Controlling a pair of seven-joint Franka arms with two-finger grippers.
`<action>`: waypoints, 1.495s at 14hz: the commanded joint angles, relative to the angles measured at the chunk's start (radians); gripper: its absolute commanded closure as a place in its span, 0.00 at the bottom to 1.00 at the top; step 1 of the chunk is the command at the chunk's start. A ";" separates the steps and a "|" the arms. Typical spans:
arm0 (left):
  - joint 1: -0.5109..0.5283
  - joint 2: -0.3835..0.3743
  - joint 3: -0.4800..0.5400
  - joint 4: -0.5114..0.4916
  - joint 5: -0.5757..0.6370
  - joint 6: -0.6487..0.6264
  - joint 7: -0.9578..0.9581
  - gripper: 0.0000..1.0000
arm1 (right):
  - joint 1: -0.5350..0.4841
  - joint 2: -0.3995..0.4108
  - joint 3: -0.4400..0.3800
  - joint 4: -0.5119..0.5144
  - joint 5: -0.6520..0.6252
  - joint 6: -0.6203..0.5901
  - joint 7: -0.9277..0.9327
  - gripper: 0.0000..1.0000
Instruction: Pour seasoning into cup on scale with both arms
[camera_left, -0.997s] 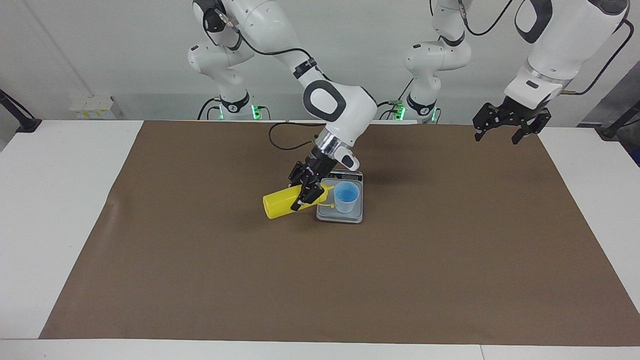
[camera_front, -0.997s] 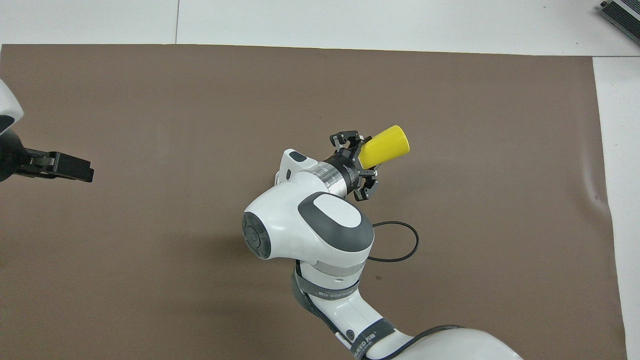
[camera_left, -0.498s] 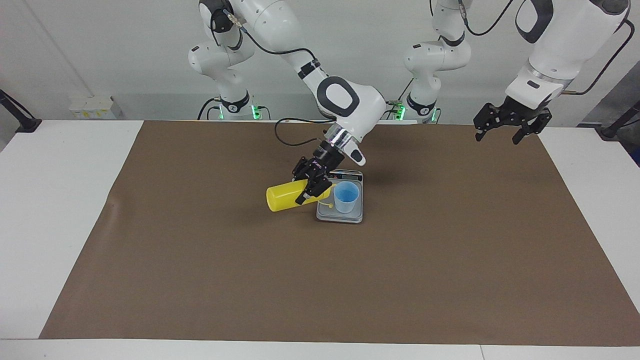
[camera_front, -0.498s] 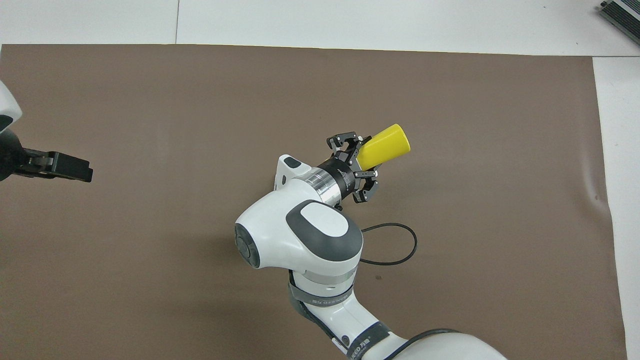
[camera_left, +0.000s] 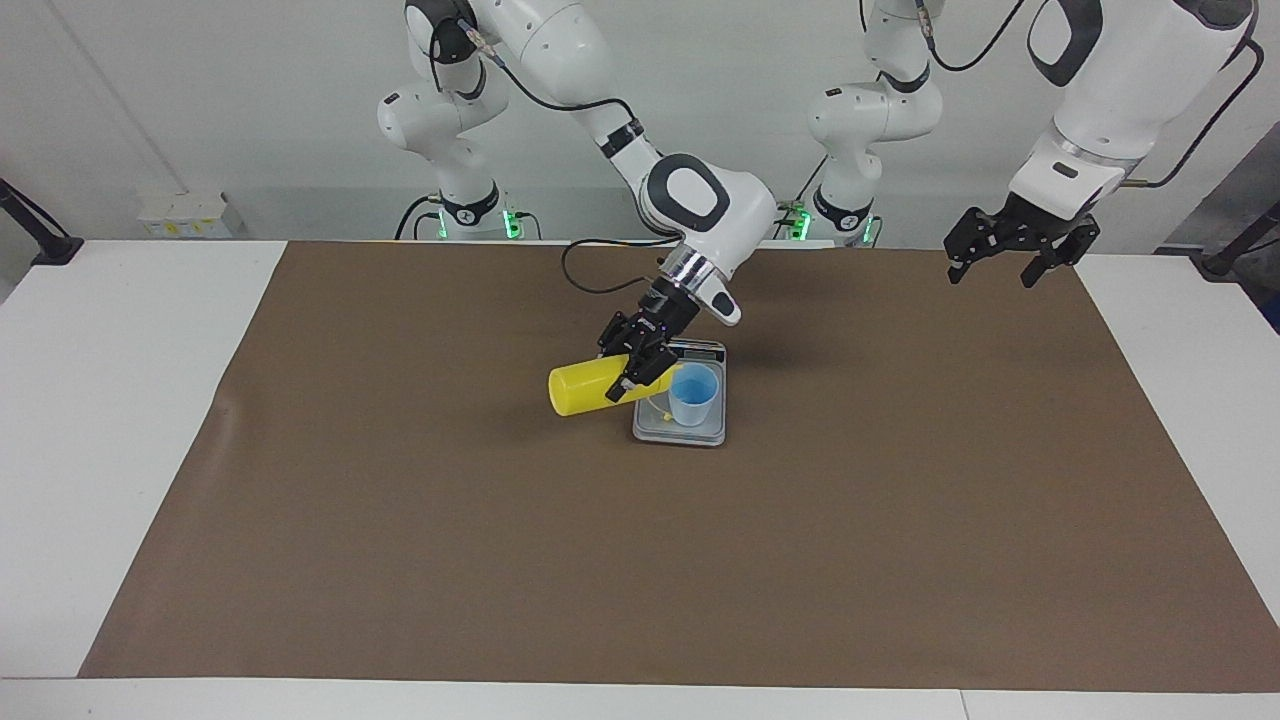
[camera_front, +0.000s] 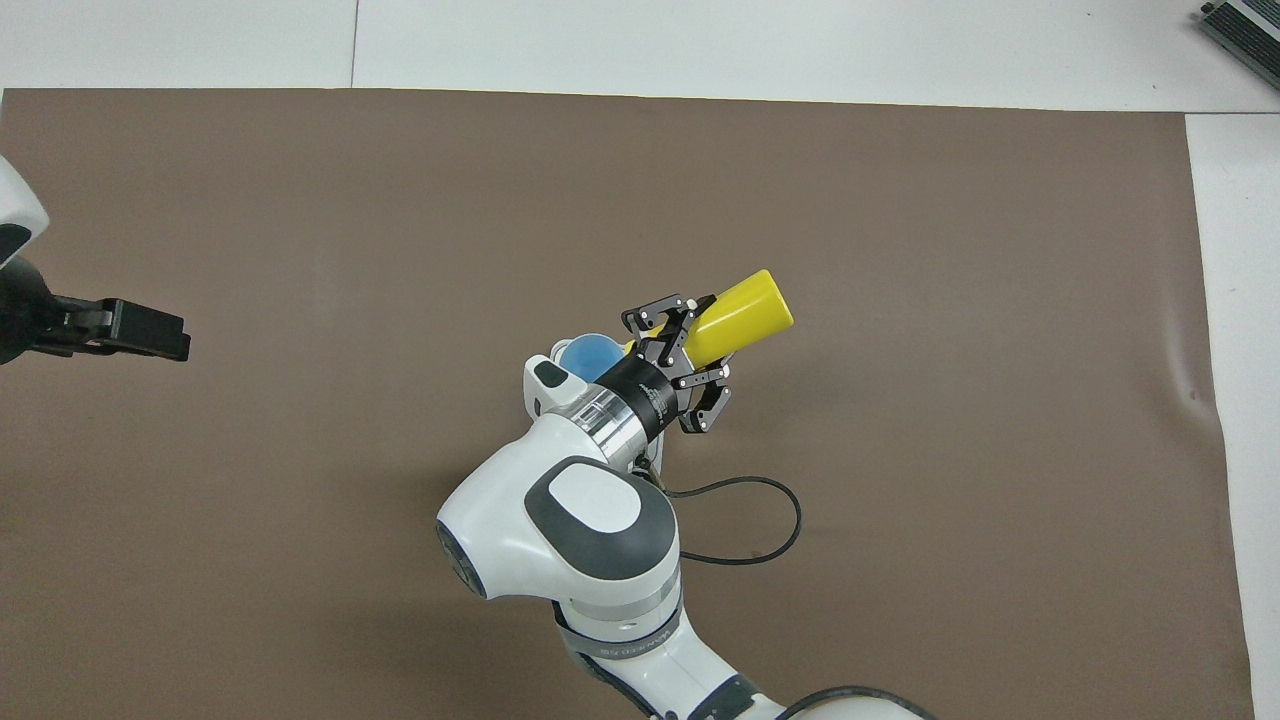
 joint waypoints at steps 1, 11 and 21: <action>-0.019 -0.011 0.014 -0.012 0.001 0.014 -0.013 0.00 | -0.006 -0.017 0.006 -0.016 -0.042 -0.016 0.017 1.00; -0.019 -0.011 0.012 -0.012 0.001 0.012 -0.013 0.00 | -0.032 -0.059 0.009 0.006 -0.032 0.005 0.052 1.00; -0.008 -0.011 0.017 -0.012 0.001 0.006 -0.022 0.00 | -0.278 -0.217 0.009 0.000 0.529 0.197 0.030 1.00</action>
